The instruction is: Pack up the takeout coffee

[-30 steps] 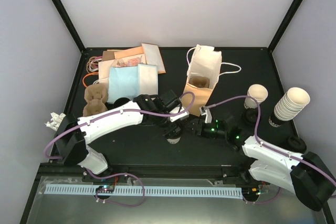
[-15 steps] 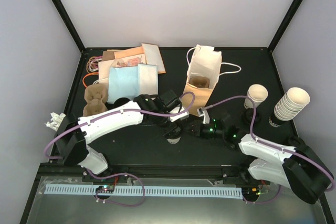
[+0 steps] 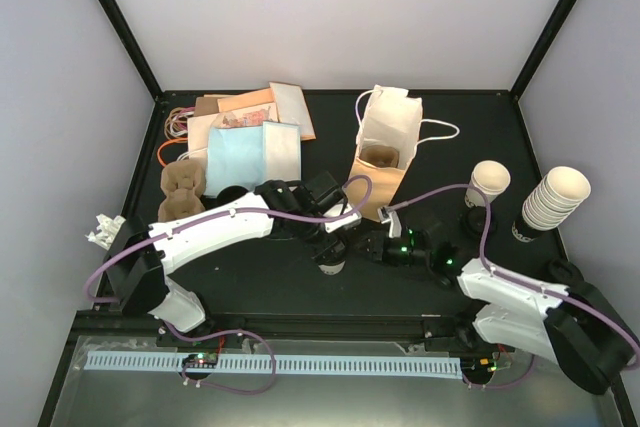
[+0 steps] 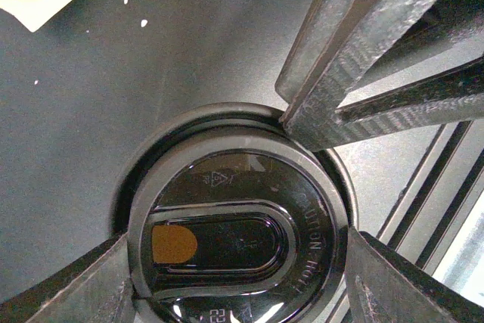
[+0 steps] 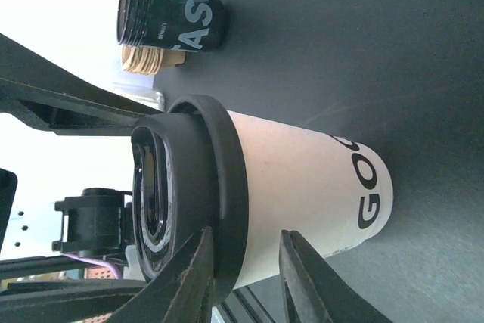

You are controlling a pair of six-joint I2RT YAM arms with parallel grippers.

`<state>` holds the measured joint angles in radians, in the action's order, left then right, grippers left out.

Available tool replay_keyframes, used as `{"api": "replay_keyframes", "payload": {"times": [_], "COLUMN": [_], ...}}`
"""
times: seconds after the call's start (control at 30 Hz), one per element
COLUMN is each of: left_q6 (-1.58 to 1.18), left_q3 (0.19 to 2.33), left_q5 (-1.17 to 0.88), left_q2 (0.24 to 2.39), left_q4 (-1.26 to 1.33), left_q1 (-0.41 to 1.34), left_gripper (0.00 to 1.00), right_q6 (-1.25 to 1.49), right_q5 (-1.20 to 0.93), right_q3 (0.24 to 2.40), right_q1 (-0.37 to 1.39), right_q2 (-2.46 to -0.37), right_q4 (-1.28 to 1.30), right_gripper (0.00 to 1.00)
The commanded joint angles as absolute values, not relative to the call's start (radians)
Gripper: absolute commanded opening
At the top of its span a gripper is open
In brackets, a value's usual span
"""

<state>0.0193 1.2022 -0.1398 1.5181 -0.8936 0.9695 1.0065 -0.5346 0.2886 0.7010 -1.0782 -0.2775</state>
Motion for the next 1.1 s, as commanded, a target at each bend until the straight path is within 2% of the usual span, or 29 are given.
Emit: {"api": "replay_keyframes", "payload": {"times": [0.0, 0.13, 0.17, 0.37, 0.6, 0.93, 1.07], "left_q6": [-0.033, -0.199, -0.252, -0.483, -0.643, -0.743, -0.745], "left_q3": [1.19, 1.207, 1.207, 1.219, 1.245, 1.219, 1.222], "left_q5": [-0.131, -0.074, -0.072, -0.036, -0.014, -0.003, -0.004], "left_q2": [1.547, 1.542, 1.538, 1.538, 1.601, 1.557, 1.558], "left_q4": [-0.979, -0.983, -0.975, -0.965, -1.021, -0.99, -0.989], "left_q1": [0.979, 0.979, 0.978, 0.982, 0.988, 1.003, 1.01], "left_gripper": [0.7, 0.7, 0.71, 0.73, 0.71, 0.72, 0.72], "right_q6": [0.976, 1.011, 1.011, 1.012, 1.04, 1.181, 1.189], "right_q5": [-0.396, -0.328, -0.33, -0.402, -0.351, -0.287, -0.283], "right_q3": [0.297, 0.289, 0.285, 0.253, 0.207, 0.113, 0.135], "right_q1": [0.707, 0.708, 0.708, 0.726, 0.831, 0.898, 0.898], "right_q2": [-0.936, -0.706, -0.681, -0.721, -0.785, -0.899, -0.95], "right_q4": [0.032, 0.045, 0.039, -0.026, -0.172, -0.502, -0.537], "right_gripper": [0.29, 0.43, 0.44, 0.44, 0.43, 0.42, 0.42]}}
